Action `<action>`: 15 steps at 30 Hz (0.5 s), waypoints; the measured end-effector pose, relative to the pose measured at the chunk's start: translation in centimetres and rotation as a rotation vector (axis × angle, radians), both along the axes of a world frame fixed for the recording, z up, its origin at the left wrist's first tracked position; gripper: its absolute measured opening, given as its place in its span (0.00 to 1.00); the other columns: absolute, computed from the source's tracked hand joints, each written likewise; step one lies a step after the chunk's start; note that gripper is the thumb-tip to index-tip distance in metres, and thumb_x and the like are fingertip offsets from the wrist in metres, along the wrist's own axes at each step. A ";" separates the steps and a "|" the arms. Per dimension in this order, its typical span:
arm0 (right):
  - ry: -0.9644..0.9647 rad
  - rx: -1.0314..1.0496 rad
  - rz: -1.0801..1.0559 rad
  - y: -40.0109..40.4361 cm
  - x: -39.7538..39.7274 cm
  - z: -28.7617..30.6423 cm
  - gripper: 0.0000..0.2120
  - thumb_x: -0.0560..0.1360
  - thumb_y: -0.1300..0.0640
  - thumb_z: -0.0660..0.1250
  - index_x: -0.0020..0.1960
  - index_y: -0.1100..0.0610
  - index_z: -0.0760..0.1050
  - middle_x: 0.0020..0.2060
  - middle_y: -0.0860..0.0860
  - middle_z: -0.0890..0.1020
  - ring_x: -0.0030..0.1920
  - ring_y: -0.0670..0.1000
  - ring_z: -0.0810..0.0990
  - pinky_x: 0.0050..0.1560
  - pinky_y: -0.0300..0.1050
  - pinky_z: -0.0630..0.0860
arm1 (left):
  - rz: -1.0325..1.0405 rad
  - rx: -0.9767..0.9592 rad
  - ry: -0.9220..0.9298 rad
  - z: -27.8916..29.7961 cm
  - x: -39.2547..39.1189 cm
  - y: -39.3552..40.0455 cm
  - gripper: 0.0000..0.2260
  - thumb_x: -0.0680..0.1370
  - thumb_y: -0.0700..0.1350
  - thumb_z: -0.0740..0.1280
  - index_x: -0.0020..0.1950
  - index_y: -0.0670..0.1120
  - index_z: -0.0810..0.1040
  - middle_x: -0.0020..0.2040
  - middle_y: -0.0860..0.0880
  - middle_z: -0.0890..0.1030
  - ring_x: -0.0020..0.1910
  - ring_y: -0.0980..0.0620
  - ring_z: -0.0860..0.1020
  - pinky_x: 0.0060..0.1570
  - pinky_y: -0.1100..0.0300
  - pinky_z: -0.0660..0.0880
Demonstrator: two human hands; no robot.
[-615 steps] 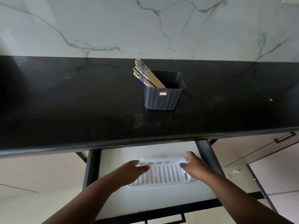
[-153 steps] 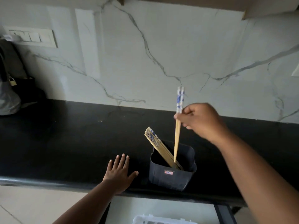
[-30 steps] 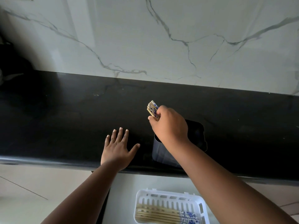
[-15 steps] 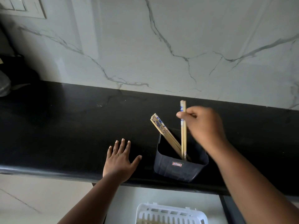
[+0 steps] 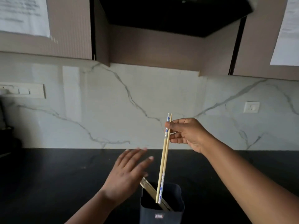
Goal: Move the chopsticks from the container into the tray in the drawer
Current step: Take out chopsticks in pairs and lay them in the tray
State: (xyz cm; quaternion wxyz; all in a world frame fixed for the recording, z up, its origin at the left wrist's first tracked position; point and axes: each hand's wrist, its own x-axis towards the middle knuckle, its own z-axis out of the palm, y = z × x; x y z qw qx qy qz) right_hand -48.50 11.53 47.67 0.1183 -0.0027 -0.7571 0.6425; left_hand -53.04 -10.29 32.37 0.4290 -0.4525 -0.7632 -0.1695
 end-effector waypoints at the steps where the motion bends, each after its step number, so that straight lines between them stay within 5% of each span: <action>1: 0.006 -0.004 0.010 -0.5 0.1 0.4 0.10 0.71 0.55 0.75 0.46 0.62 0.82 0.36 0.56 0.87 0.35 0.53 0.86 0.33 0.41 0.80 | -0.059 -0.043 0.092 1.6 0.5 0.4 0.19 0.79 0.49 0.65 0.70 0.52 0.69 0.71 0.47 0.70 0.70 0.45 0.69 0.69 0.48 0.65; 10: 0.047 -0.017 0.003 -2.0 0.8 1.2 0.09 0.71 0.55 0.75 0.43 0.62 0.83 0.34 0.55 0.86 0.32 0.51 0.84 0.33 0.42 0.80 | -0.294 -0.183 0.361 7.6 3.7 0.6 0.09 0.80 0.45 0.67 0.59 0.52 0.83 0.63 0.54 0.80 0.66 0.49 0.75 0.58 0.52 0.75; 15: -0.014 -0.120 -0.011 -0.9 1.2 0.5 0.06 0.73 0.60 0.73 0.45 0.64 0.81 0.34 0.56 0.86 0.31 0.52 0.84 0.30 0.42 0.80 | -0.459 -0.030 0.137 10.3 5.2 0.1 0.12 0.78 0.40 0.67 0.61 0.47 0.81 0.53 0.51 0.85 0.54 0.51 0.82 0.48 0.54 0.80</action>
